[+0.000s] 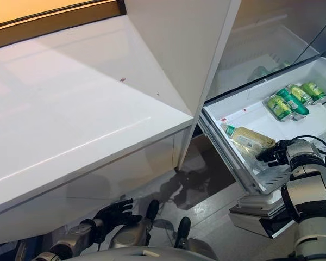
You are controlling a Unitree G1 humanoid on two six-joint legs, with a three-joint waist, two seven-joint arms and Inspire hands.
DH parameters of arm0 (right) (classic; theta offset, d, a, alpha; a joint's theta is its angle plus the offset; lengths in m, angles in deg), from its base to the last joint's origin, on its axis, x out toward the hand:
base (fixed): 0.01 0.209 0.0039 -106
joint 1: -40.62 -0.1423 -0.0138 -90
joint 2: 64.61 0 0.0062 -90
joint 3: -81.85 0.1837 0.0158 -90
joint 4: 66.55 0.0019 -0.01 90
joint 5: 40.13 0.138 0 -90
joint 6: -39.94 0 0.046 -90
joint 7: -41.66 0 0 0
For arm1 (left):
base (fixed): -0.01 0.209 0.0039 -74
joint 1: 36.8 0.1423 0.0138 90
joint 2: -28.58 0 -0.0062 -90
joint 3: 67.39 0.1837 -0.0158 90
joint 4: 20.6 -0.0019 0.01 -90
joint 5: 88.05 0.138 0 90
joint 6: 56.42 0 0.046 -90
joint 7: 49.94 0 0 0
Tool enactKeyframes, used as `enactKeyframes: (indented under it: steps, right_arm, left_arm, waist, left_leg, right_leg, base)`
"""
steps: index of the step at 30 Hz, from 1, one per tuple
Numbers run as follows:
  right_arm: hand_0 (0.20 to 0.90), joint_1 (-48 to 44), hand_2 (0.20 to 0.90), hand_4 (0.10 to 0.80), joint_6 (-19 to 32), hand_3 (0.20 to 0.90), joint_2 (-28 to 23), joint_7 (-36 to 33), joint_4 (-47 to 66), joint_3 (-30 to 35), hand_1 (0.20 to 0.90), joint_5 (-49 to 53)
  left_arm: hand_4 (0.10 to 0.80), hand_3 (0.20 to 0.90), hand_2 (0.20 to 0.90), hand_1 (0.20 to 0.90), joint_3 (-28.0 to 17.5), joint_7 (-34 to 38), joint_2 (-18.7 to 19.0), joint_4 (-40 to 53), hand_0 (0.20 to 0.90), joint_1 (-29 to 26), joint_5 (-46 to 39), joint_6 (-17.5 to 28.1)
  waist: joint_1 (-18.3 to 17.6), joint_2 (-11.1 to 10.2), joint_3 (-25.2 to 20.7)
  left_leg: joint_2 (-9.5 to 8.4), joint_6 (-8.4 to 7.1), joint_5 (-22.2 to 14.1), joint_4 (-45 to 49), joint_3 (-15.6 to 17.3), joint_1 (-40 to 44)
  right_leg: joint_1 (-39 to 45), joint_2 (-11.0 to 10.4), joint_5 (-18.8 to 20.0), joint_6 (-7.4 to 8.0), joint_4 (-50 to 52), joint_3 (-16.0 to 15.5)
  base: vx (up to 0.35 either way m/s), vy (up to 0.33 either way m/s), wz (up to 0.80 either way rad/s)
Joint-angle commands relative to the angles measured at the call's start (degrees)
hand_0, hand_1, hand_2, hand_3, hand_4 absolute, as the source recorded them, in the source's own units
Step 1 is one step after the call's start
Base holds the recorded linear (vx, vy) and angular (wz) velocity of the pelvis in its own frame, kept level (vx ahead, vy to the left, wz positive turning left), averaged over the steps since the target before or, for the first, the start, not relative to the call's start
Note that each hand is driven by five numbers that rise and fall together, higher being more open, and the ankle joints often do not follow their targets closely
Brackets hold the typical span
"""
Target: Put drinks into fridge and close the fridge
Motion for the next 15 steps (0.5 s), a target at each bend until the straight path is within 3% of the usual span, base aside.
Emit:
enactKeyframes:
  steps: [1, 9, 10, 11, 15]
  right_arm:
    - [0.3, -5.38, 0.3, 0.1, -2.13, 0.2, -5.45, -1.78, -0.56, -2.75, 0.3, -4.5]
    - [0.3, -2.55, 0.3, 0.1, -5.14, 0.2, -2.12, 0.71, -2.06, -1.75, 0.3, -6.87]
    - [0.493, -2.47, 0.493, 0.325, -5.36, 0.425, -1.81, 1.13, -2.09, -1.78, 0.493, -7.31]
    - [0.9, -2.29, 0.9, 0.8, -5.25, 0.9, -1.5, 1.34, -2.15, -1.84, 0.9, -7.98]
    - [0.9, -2.18, 0.9, 0.8, -3.78, 0.9, -0.36, 1.76, -1.76, -2.87, 0.9, -10.86]
  left_arm:
    - [0.8, 0.9, 0.9, 0.9, 1.43, -0.15, 0.31, -0.78, 0.9, 0.33, 3.67, 1.42]
    - [0.8, 0.9, 0.9, 0.9, 1.82, -0.51, 0.2, -1.14, 0.9, 0.54, 4.52, 1.19]
    - [0.8, 0.9, 0.9, 0.9, 1.96, -0.41, 0.23, -1.13, 0.9, 0.65, 4.52, 1.16]
    - [0.8, 0.9, 0.9, 0.9, 1.92, -0.43, 0.27, -1.17, 0.9, 0.68, 4.59, 1.14]
    - [0.8, 0.9, 0.9, 0.9, 1.64, -0.36, 0.96, -1.04, 0.9, 0.64, 4.56, 1.02]
  waist:
    - [-0.02, -0.73, -2.8]
    - [0.72, -0.69, -3.31]
    - [0.84, -0.74, -3.38]
    - [0.93, -0.72, -3.4]
    - [1.08, -0.71, -3.23]
  left_leg:
    - [-0.77, 2.03, -4.86, 0.13, 3.16, 1.7]
    - [-1.18, 2.16, -4.95, 0.23, 2.31, 2.18]
    - [-1.26, 2.18, -4.94, 0.21, 2.2, 2.22]
    - [-1.28, 2.17, -4.92, 0.21, 2.18, 2.23]
    - [-1.39, 2.3, -4.89, 0.12, 2.06, 2.23]
  right_leg:
    - [-2.6, -0.21, 0.59, 0.87, 4.01, 2.27]
    - [-1.95, -0.34, 0.5, 0.95, 4.08, 1.97]
    - [-1.86, -0.33, 0.52, 0.96, 4.03, 1.95]
    - [-1.8, -0.38, 0.54, 1.01, 4.0, 1.87]
    - [-1.96, -0.36, 0.75, 1.16, 4.01, 2.11]
  base:
    - [-0.017, 0.01, 0.07]
    - [0.009, 0.009, 0.03]
    - [0.0, 0.0, 0.0]
    - [0.01, 0.007, 0.03]
    - [-0.011, 0.006, 0.02]
